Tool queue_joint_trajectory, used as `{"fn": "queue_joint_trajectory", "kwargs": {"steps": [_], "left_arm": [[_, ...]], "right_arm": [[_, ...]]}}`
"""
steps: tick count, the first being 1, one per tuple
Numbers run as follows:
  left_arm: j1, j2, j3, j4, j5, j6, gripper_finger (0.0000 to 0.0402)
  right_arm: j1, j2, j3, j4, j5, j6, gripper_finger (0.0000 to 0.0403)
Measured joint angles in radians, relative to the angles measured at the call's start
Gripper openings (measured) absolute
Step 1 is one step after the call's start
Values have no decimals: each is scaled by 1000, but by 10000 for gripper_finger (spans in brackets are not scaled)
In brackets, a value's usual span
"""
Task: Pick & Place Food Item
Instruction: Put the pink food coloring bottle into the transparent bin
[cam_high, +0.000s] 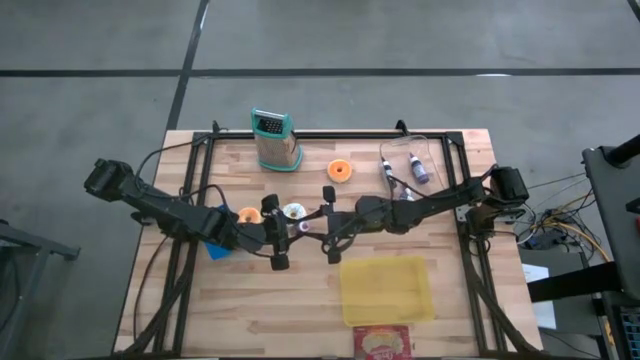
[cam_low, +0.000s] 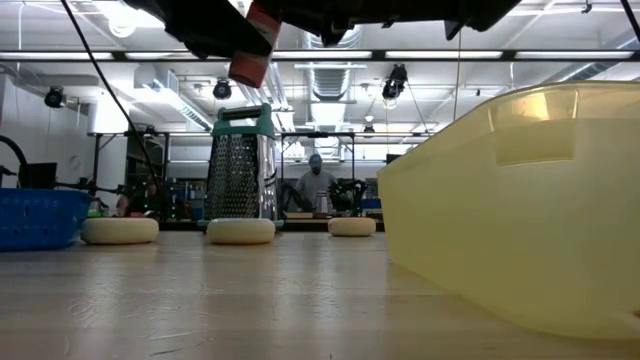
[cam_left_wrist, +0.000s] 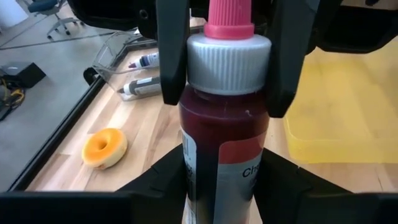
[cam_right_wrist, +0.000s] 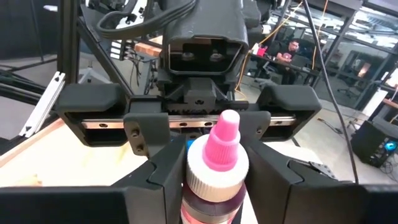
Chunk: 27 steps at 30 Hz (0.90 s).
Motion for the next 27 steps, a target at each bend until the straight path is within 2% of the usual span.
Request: {"fn": "queue_joint_trajectory", "kwargs": {"steps": [9, 16, 27], "left_arm": [[0, 0, 0, 11, 0, 5, 222], [0, 1, 0, 14, 33, -12, 283], [-1, 1, 0, 23, 44, -53, 287]], "right_arm": [[0, 0, -1, -3, 4, 0, 122], [0, 0, -1, -6, 5, 0, 136], [0, 0, -1, -9, 7, -1, 122]]}}
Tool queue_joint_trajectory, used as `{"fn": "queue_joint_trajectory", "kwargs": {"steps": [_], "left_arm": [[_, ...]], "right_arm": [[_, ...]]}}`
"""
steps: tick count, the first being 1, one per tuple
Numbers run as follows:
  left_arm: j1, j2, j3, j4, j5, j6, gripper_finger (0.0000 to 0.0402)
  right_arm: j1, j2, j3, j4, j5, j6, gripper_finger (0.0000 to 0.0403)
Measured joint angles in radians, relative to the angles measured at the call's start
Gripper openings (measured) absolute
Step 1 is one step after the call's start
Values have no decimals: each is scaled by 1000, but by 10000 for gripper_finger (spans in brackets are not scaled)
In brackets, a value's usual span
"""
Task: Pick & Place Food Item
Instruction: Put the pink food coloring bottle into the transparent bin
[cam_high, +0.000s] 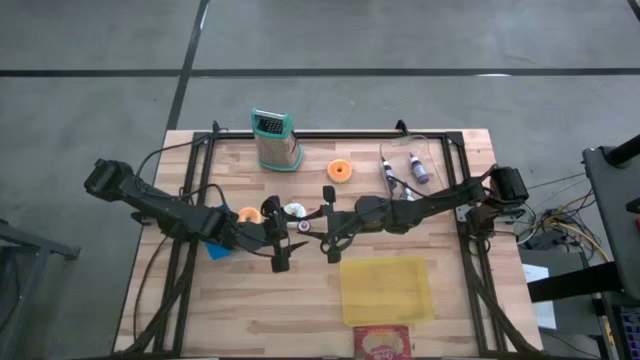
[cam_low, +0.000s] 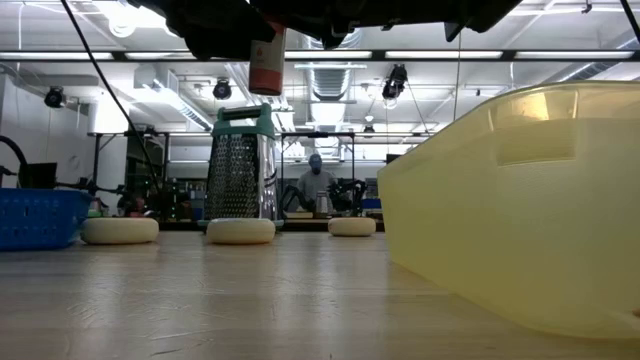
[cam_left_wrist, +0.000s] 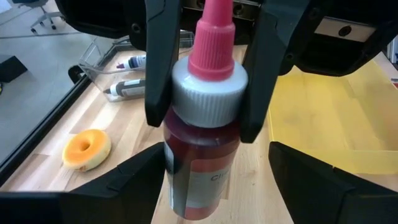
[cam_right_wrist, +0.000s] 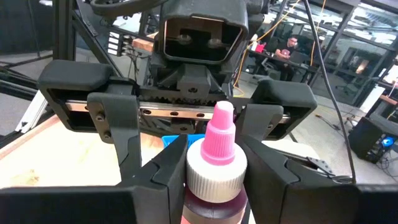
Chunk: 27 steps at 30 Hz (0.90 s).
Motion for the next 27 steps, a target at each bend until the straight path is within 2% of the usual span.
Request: {"fn": "queue_joint_trajectory", "kwargs": {"steps": [27], "left_arm": [[0, 0, 0, -2, -2, -9, 287]], "right_arm": [[0, 0, 1, -4, -1, -7, 120]]}}
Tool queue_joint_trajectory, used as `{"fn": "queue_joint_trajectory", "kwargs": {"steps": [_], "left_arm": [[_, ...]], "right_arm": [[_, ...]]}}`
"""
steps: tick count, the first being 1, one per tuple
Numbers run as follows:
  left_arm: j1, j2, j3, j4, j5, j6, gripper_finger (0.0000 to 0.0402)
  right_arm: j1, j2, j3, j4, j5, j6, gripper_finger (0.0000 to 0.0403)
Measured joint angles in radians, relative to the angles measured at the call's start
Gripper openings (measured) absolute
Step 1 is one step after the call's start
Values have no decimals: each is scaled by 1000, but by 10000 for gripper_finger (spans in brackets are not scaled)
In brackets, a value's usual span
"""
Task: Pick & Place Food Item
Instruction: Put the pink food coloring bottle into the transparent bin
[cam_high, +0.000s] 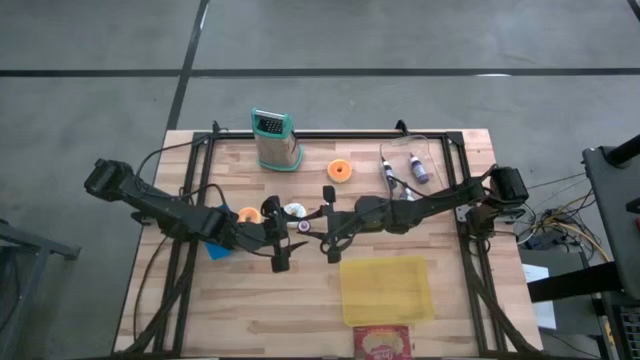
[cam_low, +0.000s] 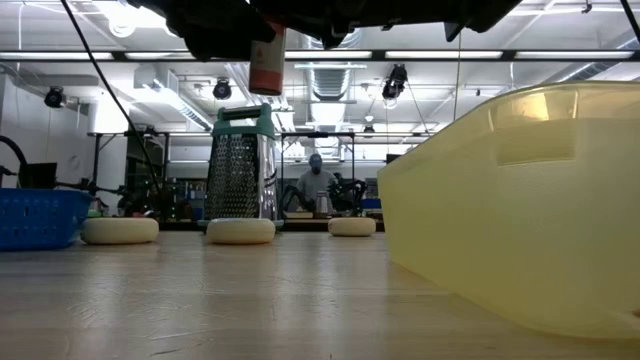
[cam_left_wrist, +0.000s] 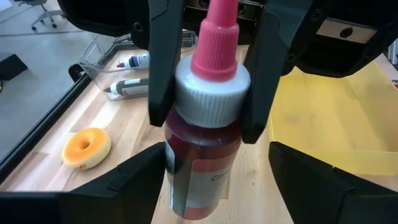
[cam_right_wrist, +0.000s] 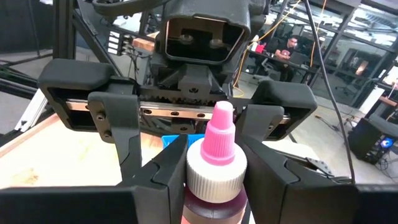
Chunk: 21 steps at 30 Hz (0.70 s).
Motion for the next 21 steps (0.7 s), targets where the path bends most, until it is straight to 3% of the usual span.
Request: {"fn": "queue_joint_trajectory", "kwargs": {"steps": [7, 21], "left_arm": [[2, 0, 1, -18, -16, -28, 287], [1, -1, 1, -22, -47, -27, 287]], "right_arm": [[2, -23, 0, -51, 120, 3, 125], [3, -37, 0, -65, 132, 1, 121]]}}
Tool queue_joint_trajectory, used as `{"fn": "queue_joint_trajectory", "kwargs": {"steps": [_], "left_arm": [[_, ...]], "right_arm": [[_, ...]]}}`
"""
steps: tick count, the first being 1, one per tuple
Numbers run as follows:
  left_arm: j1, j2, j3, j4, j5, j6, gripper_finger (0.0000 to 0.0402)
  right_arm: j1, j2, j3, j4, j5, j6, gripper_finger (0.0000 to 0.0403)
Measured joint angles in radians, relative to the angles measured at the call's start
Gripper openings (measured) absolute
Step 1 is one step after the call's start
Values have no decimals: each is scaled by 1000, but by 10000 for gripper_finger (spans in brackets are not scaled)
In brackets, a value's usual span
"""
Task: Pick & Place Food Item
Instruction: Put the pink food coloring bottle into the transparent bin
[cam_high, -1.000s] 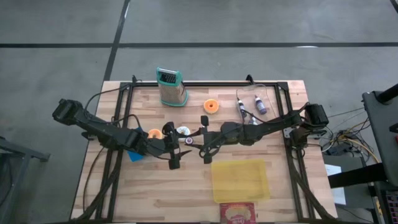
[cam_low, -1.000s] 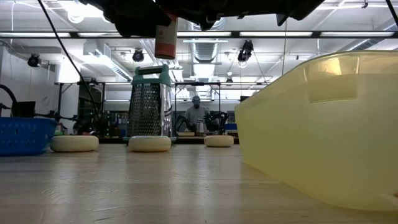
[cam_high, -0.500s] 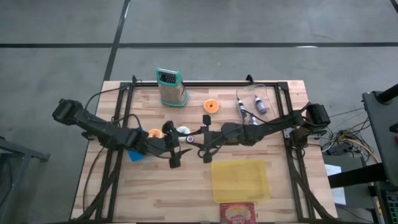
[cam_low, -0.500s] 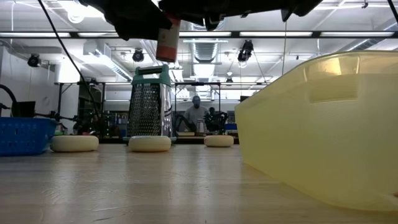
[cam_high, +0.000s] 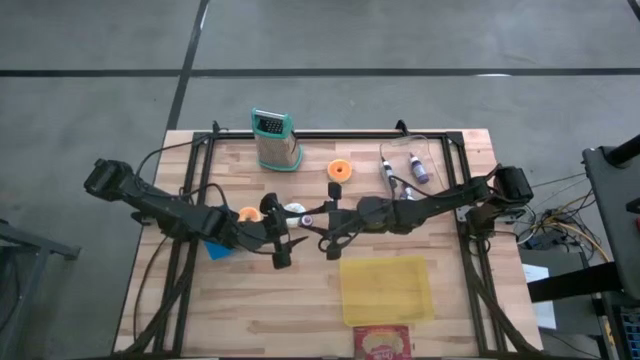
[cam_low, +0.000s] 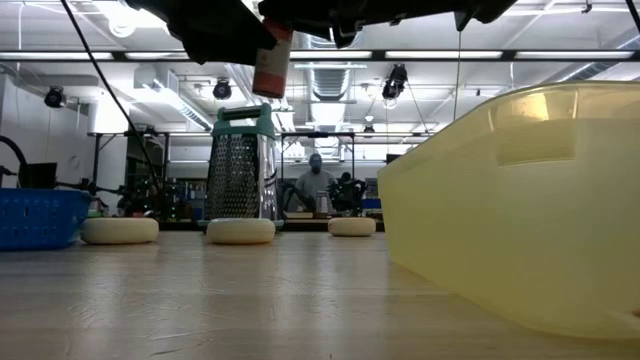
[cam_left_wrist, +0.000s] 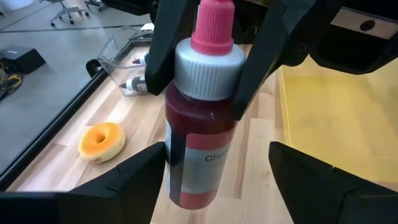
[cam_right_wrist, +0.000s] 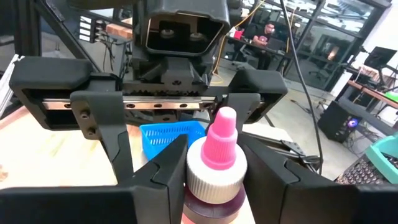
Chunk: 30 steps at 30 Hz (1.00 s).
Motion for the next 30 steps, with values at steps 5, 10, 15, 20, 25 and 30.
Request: {"fn": "queue_joint_trajectory", "kwargs": {"steps": [5, 10, 15, 20, 25, 30], "left_arm": [[0, 0, 0, -2, -1, 43, 287], [0, 0, 0, -3, -3, 112, 287], [-1, 0, -1, -4, -93, 147, 287], [-1, -2, -1, -4, -193, 147, 287], [-1, -8, -1, -43, -206, 147, 287], [-1, -12, -1, -115, -214, 147, 287]], "right_arm": [[0, 0, 0, 0, 0, 0, 119], [0, -2, 0, 1, 0, 0, 124], [-2, -2, 0, 4, 7, -3, 116], [-1, -2, 0, 2, 7, -1, 121], [-1, -2, 0, 1, 4, 0, 119], [-1, -2, 0, 1, 3, 0, 117]]}}
